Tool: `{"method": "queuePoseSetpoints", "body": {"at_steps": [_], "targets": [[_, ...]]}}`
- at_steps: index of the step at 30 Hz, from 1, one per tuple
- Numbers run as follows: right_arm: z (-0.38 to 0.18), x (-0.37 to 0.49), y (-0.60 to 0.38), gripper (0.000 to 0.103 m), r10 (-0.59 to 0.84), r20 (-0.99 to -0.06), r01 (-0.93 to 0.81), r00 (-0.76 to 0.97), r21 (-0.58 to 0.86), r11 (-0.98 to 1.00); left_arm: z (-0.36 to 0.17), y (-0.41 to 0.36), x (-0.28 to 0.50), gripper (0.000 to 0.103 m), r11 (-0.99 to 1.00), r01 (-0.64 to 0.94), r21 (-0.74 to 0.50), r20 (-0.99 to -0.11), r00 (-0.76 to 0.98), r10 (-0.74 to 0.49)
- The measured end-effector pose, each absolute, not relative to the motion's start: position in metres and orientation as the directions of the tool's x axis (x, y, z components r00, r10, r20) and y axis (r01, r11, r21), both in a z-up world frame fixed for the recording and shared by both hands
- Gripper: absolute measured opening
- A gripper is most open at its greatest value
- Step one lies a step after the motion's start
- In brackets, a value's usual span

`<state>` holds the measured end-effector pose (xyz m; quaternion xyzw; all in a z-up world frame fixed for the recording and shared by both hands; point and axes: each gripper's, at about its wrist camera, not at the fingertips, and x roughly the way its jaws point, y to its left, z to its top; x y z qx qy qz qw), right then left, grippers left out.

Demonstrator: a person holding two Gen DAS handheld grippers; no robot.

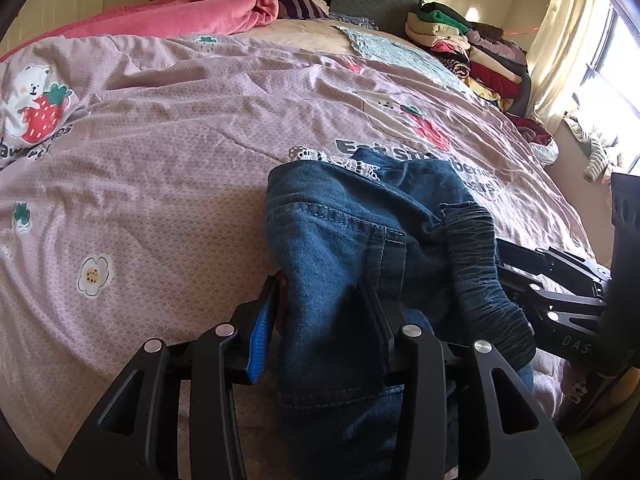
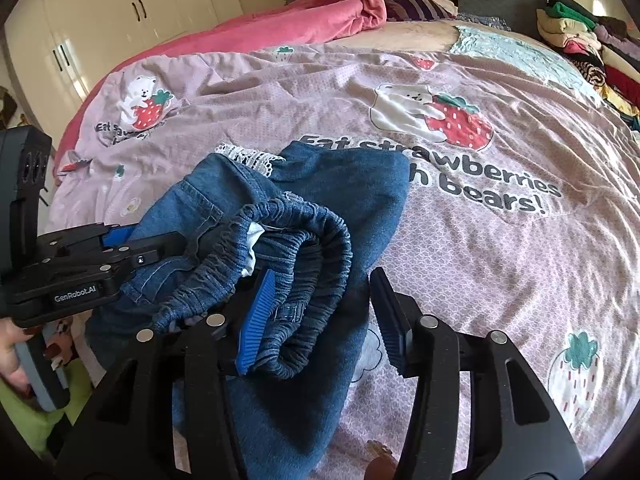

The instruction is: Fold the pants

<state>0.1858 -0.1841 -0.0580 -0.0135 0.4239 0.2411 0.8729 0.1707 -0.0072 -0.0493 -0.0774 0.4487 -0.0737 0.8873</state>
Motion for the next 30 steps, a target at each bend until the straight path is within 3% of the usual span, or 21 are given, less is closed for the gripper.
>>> {"method": "queuePoseSetpoints", "body": {"at_steps": [5,11,13,17,19,23,25,30], "targets": [[-0.054,0.182,-0.184,0.047,0.398,-0.747,-0.428,0.533,0.169,0.888,-0.047,-0.006,0.166,0.044,0.979,0.058,-0.198,-0.784,0.590,-0.193],[-0.052,0.179,-0.185,0.057,0.394,-0.745,-0.426,0.538,0.163,0.890,-0.044,-0.004,0.162,0.047,0.979,0.055,-0.198,-0.782,0.593,-0.191],[-0.049,0.177,-0.186,0.062,0.390,-0.740,-0.422,0.549,0.157,0.893,-0.043,-0.003,0.160,0.053,0.979,0.050,-0.197,-0.782,0.595,-0.188],[-0.042,0.172,-0.189,0.069,0.379,-0.725,-0.420,0.576,0.136,0.897,-0.035,0.003,0.155,0.056,0.973,0.045,-0.224,-0.768,0.607,-0.205],[-0.038,0.170,-0.191,0.076,0.378,-0.716,-0.416,0.586,0.135,0.899,-0.032,0.003,0.152,0.067,0.974,0.046,-0.220,-0.764,0.613,-0.201],[-0.029,0.163,-0.195,0.083,0.380,-0.698,-0.409,0.608,0.135,0.903,-0.026,0.004,0.144,0.072,0.975,0.047,-0.218,-0.757,0.623,-0.200],[-0.025,0.159,-0.196,0.087,0.379,-0.690,-0.404,0.616,0.136,0.904,-0.023,0.004,0.140,0.086,0.977,0.041,-0.212,-0.756,0.626,-0.190],[-0.012,0.144,-0.201,0.092,0.379,-0.661,-0.396,0.648,0.133,0.909,-0.011,0.007,0.127,0.096,0.980,0.041,-0.196,-0.742,0.647,-0.175]]}}
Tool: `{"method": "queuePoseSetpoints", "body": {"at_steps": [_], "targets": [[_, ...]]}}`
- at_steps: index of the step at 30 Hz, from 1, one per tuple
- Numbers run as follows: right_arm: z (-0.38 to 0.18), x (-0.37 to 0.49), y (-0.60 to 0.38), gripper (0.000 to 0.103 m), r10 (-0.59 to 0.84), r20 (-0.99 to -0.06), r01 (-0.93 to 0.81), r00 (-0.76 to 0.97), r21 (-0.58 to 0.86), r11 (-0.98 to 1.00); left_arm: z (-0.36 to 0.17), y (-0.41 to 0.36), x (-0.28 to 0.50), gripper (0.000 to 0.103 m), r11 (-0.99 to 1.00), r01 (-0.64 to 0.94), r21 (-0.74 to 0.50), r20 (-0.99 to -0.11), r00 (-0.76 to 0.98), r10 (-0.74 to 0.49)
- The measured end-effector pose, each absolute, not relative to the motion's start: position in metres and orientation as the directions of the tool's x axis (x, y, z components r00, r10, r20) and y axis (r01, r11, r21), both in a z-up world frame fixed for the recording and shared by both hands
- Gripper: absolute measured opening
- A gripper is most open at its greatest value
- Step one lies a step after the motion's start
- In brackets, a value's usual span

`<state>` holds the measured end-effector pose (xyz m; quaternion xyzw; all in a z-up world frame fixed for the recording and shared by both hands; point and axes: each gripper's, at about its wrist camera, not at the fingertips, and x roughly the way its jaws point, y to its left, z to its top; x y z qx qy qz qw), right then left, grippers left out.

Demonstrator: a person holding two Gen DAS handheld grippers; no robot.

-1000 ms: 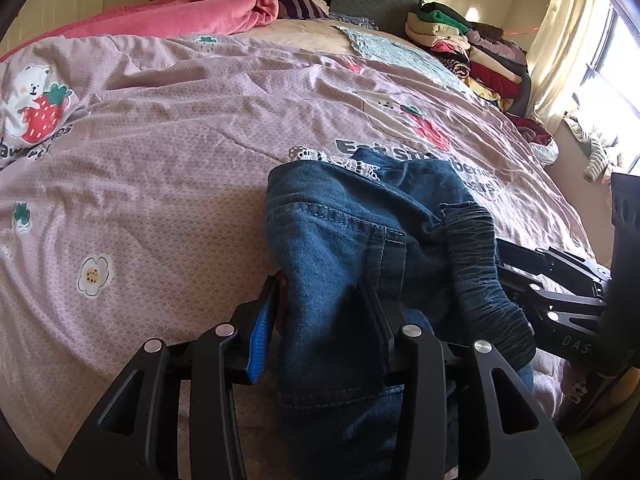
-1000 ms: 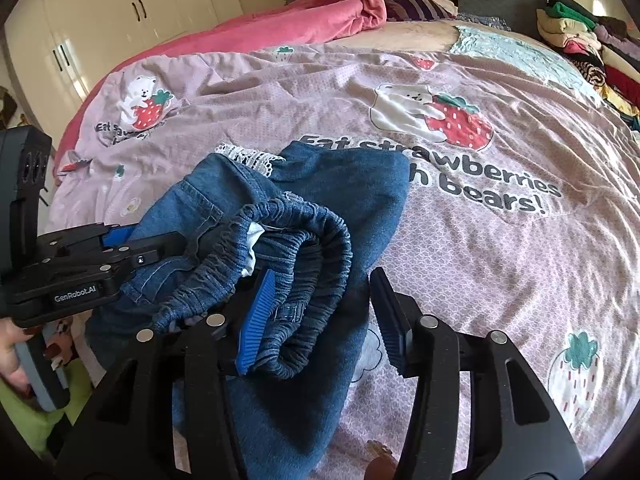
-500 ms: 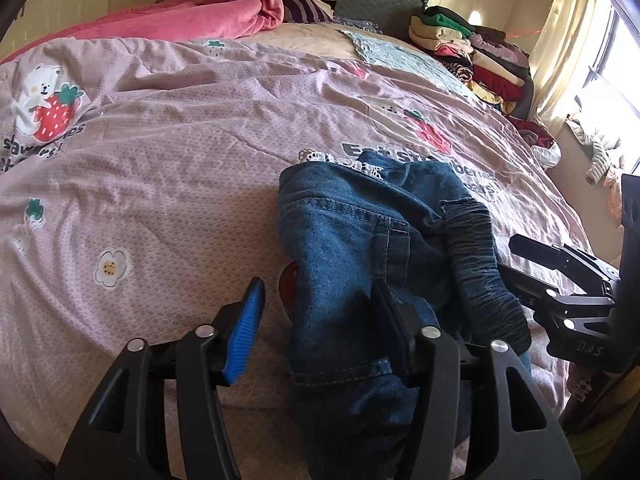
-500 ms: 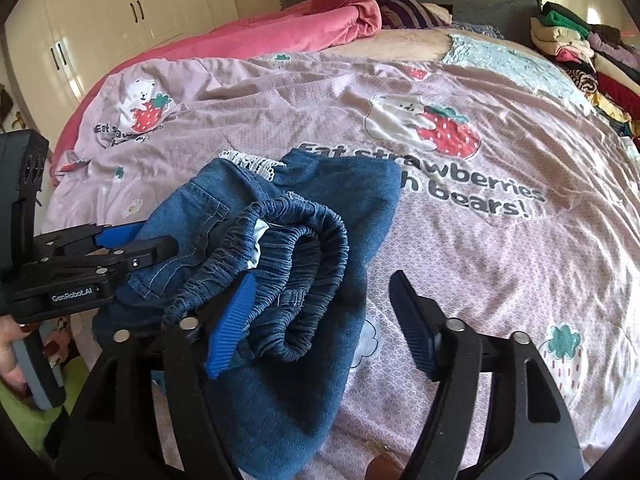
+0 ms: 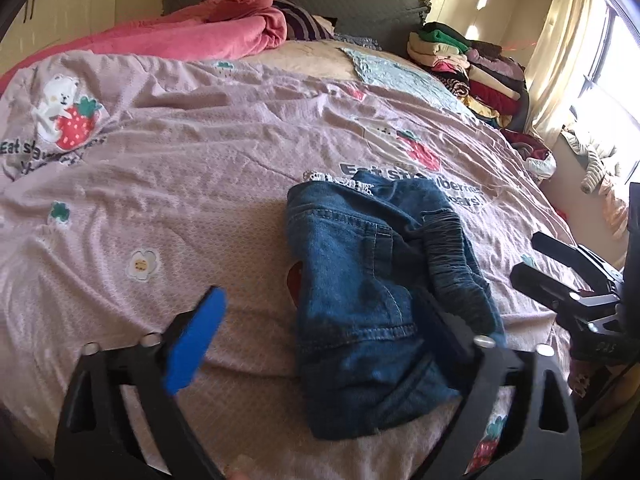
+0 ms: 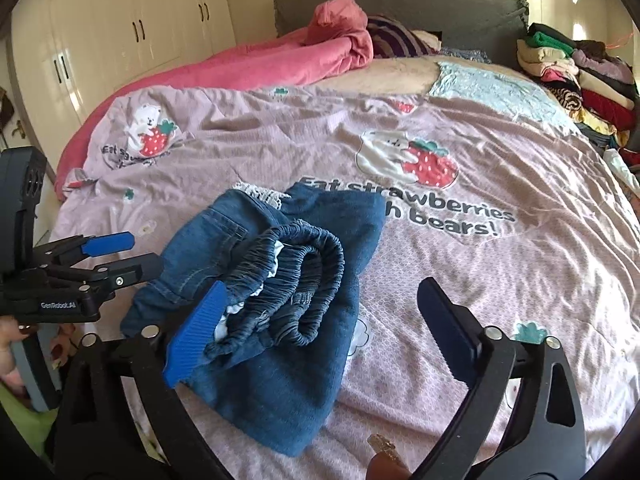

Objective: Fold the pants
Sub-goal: 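Release the pants with the left tool and pull both tools back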

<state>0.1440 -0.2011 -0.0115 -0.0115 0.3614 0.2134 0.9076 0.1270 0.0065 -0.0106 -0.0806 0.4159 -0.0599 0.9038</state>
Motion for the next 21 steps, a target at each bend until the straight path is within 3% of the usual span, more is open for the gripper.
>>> {"method": "queuePoseSetpoints", "body": {"at_steps": [9,21], "targets": [[0.019,0.105,-0.210,0.094,0.392,-0.596,-0.403,0.701,0.123,0.907,0.011,0.007,0.092,0.098,0.985,0.039,-0.167,-0.721,0.676,-0.149],[0.030,0.062,-0.217,0.094,0.388,-0.578,-0.408,0.718,0.101,0.907,0.027,0.008,0.041,0.098,0.988,0.039,-0.148,-0.696,0.706,-0.133]]}}
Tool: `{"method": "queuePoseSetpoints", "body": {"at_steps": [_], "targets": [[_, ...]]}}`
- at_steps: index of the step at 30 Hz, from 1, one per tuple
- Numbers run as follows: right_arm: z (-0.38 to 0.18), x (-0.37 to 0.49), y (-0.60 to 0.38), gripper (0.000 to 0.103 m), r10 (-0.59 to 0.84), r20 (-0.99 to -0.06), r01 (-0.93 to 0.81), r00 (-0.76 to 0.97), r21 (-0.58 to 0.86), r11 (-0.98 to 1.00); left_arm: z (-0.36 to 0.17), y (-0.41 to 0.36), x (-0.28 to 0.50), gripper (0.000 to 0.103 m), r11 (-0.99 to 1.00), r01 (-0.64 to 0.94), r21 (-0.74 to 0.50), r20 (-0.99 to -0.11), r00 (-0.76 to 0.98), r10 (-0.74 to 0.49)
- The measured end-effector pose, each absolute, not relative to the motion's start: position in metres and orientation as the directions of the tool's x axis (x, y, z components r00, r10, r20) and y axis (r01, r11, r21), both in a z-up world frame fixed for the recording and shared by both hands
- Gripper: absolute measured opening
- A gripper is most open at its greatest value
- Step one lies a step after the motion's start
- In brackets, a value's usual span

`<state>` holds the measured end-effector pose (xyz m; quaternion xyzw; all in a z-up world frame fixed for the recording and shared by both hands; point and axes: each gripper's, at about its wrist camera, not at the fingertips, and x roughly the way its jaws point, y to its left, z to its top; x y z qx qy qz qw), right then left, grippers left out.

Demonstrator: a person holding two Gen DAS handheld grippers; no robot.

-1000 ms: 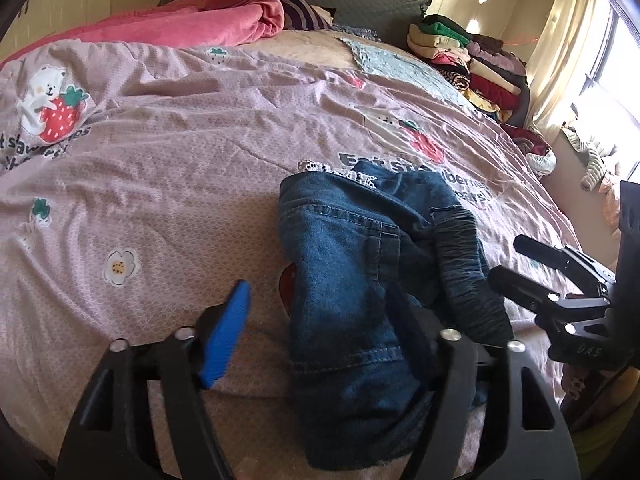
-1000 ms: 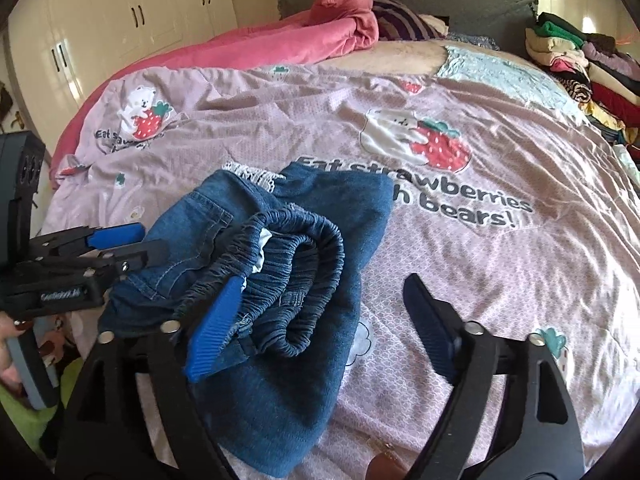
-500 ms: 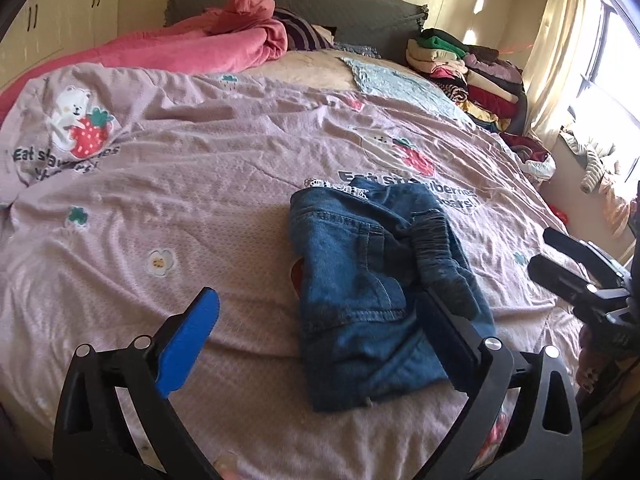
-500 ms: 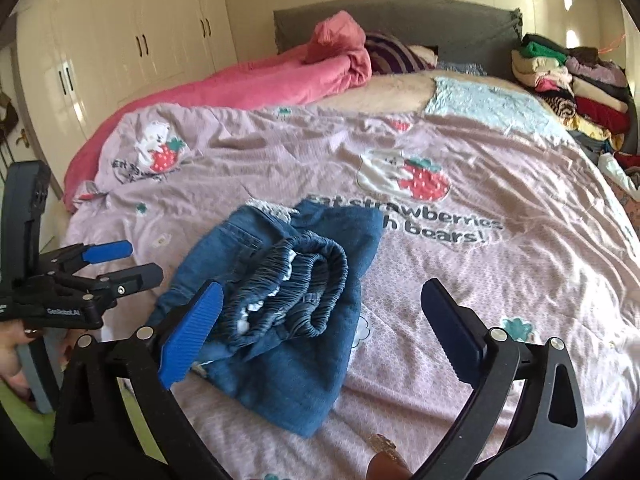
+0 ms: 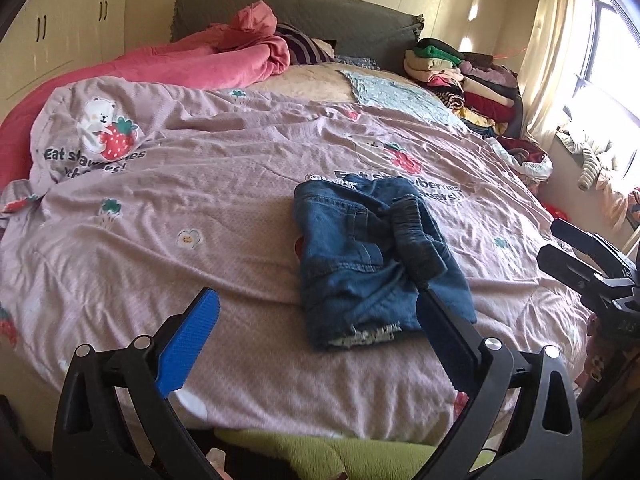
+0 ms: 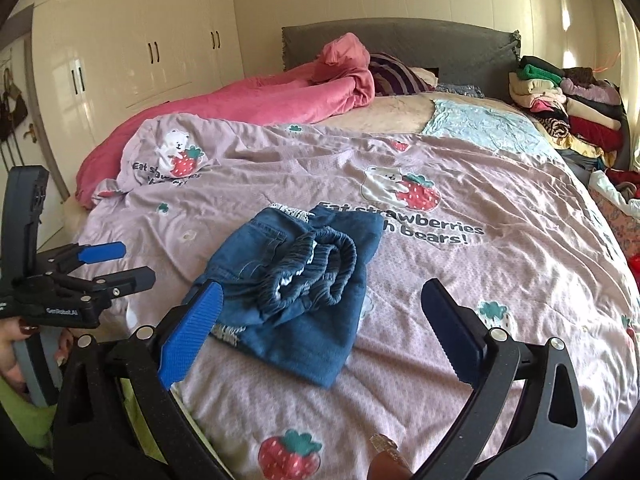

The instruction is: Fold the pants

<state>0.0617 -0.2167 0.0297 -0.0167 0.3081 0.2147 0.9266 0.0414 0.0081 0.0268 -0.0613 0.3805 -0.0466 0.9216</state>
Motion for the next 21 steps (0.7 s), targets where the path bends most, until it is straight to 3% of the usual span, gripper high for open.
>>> {"method": "queuePoseSetpoints", "body": {"at_steps": [21], "targets": [[0.026,0.024,-0.226,0.094,0.369,-0.600,-0.389,0.709,0.104,0.916,0.025,0.001,-0.006,0.098,0.991,0.053,-0.126,-0.692,0.711,-0.126]]}}
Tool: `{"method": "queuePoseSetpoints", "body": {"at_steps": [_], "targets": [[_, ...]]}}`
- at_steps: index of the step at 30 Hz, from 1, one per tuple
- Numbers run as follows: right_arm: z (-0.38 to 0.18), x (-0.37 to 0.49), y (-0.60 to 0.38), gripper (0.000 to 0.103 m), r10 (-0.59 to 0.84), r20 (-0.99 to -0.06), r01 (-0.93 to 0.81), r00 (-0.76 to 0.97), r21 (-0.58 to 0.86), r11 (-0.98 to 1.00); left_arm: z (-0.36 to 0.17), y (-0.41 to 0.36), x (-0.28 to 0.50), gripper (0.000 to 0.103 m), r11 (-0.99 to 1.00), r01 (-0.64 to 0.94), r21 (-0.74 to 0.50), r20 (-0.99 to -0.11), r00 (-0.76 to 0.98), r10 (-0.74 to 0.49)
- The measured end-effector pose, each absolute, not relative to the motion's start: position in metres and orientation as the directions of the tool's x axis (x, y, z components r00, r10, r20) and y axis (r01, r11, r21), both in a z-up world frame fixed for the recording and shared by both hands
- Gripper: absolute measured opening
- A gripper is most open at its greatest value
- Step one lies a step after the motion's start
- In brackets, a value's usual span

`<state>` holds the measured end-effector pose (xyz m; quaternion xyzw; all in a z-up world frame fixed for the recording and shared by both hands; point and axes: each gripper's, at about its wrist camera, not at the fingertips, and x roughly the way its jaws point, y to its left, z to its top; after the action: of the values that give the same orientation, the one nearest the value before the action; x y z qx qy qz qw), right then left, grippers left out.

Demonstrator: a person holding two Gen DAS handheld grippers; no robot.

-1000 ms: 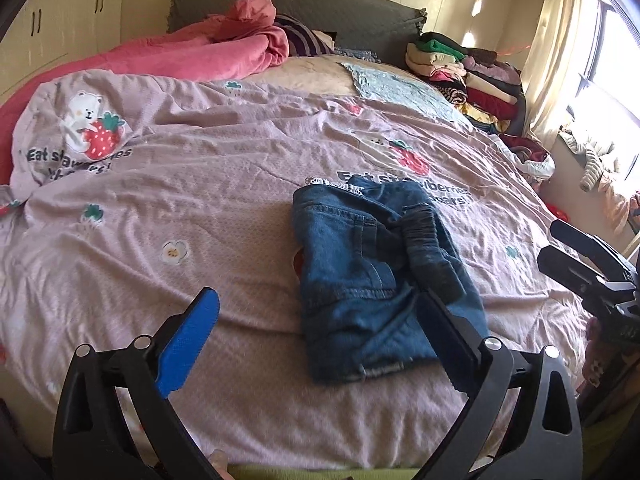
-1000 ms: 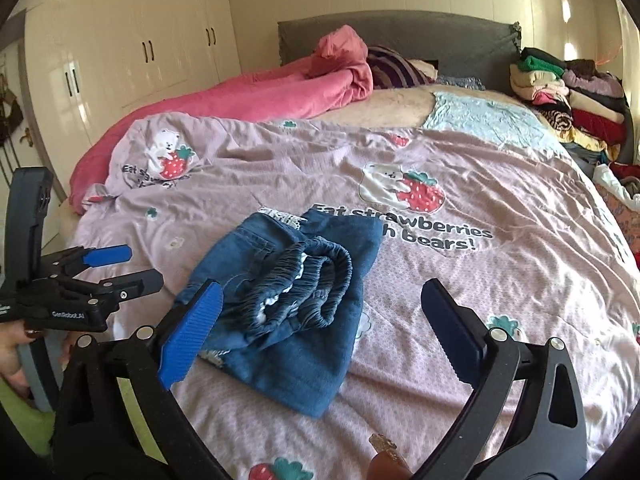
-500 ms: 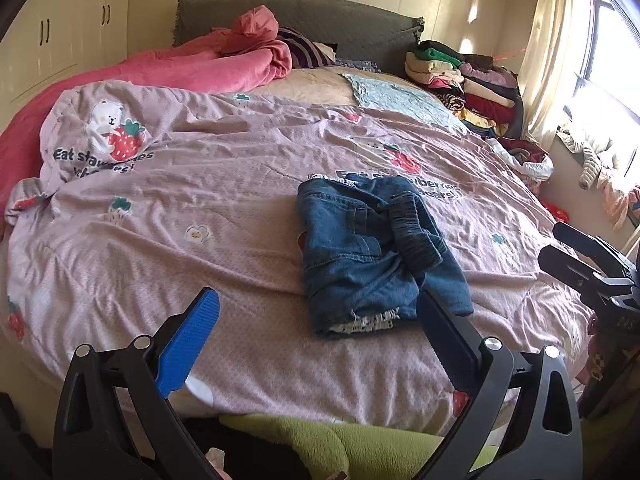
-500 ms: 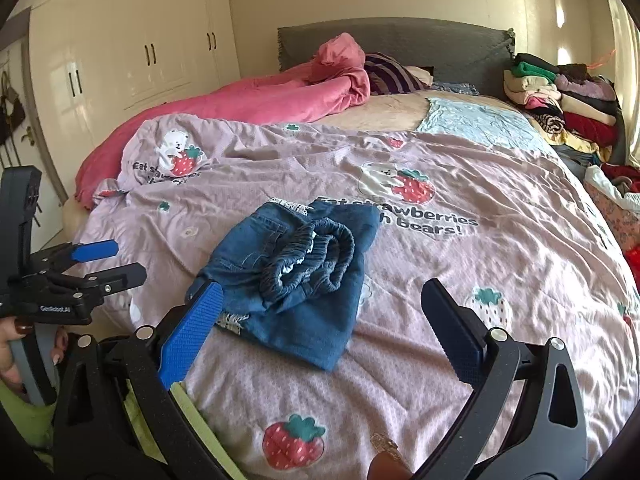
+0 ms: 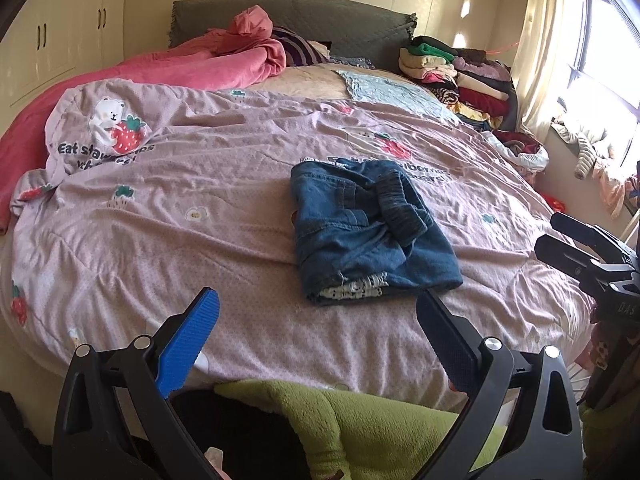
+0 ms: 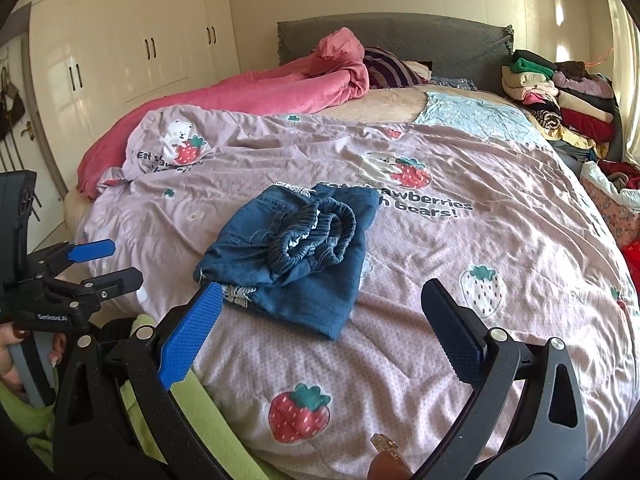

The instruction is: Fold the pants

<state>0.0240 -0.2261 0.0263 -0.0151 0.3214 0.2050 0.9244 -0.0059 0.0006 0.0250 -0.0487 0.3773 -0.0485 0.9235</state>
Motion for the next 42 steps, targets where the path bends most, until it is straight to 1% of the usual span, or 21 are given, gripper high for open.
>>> {"method": "queuePoseSetpoints", "body": {"at_steps": [6,24,42], "targets": [[0.022,0.017,-0.228,0.094,0.367,-0.610,-0.386,0.702,0.107,0.916,0.016,-0.003,-0.013,0.098,0.988,0.053,-0.146,-0.699,0.701,-0.141],[-0.005,0.013,-0.225,0.094,0.364,-0.663,-0.379,0.654,0.129,0.916,-0.004,-0.006,-0.020,0.098,0.988,0.042,-0.150,-0.724,0.675,-0.139],[-0.009,0.014,-0.223,0.094,0.358,-0.670,-0.373,0.650,0.130,0.919,-0.005,-0.003,-0.019,0.098,0.991,0.006,-0.134,-0.733,0.672,-0.103]]}}
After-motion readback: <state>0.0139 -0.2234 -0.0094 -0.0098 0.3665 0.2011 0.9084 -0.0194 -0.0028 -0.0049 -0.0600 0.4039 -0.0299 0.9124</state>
